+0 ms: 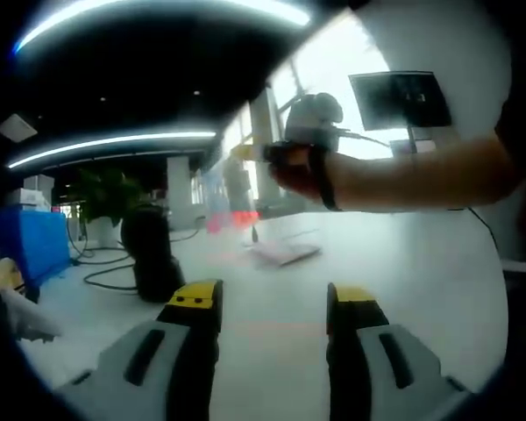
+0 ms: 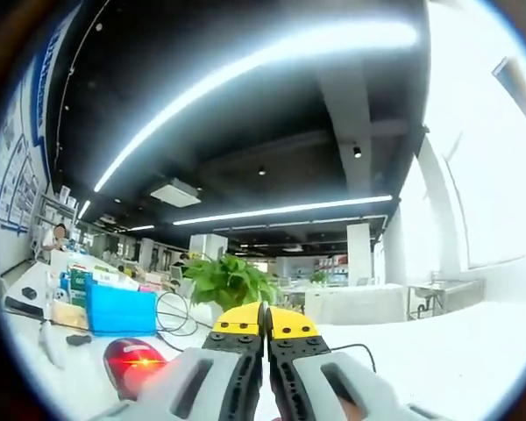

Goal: Clip sheet goods on table flip sheet goods clip sheet goods scan sheet goods put sheet goods back to table

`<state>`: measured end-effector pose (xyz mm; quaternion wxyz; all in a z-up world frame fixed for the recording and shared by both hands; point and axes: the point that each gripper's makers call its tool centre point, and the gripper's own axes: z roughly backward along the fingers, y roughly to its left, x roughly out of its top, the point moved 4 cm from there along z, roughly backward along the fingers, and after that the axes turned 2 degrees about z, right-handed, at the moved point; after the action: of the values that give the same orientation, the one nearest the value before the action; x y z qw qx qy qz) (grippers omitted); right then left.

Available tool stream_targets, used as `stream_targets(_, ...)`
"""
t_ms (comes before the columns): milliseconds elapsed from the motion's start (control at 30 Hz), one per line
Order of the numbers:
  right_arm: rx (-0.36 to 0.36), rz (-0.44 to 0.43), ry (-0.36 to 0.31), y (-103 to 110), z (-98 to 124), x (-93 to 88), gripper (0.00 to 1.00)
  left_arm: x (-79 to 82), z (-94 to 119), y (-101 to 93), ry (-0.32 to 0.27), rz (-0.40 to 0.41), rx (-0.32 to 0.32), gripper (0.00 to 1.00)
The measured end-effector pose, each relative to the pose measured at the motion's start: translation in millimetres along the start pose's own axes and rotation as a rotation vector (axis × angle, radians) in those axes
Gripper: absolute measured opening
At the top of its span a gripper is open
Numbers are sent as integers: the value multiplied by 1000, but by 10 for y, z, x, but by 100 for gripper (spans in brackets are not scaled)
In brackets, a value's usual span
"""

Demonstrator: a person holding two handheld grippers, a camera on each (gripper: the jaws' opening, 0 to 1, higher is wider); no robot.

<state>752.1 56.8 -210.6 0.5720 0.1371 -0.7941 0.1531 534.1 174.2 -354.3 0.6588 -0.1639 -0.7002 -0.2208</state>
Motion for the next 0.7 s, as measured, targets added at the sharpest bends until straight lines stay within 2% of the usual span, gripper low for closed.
stream_targets(100, 16, 8, 4, 1, 12, 50, 0, -3, -10, 4, 0, 1, -2, 40)
stream_targets(200, 31, 92, 13, -15, 29, 98, 0, -6, -14, 1, -1, 1, -4, 40)
stream_targets(700, 60, 191, 17, -202, 147, 318, 0, -6, -13, -20, 1, -8, -8, 40)
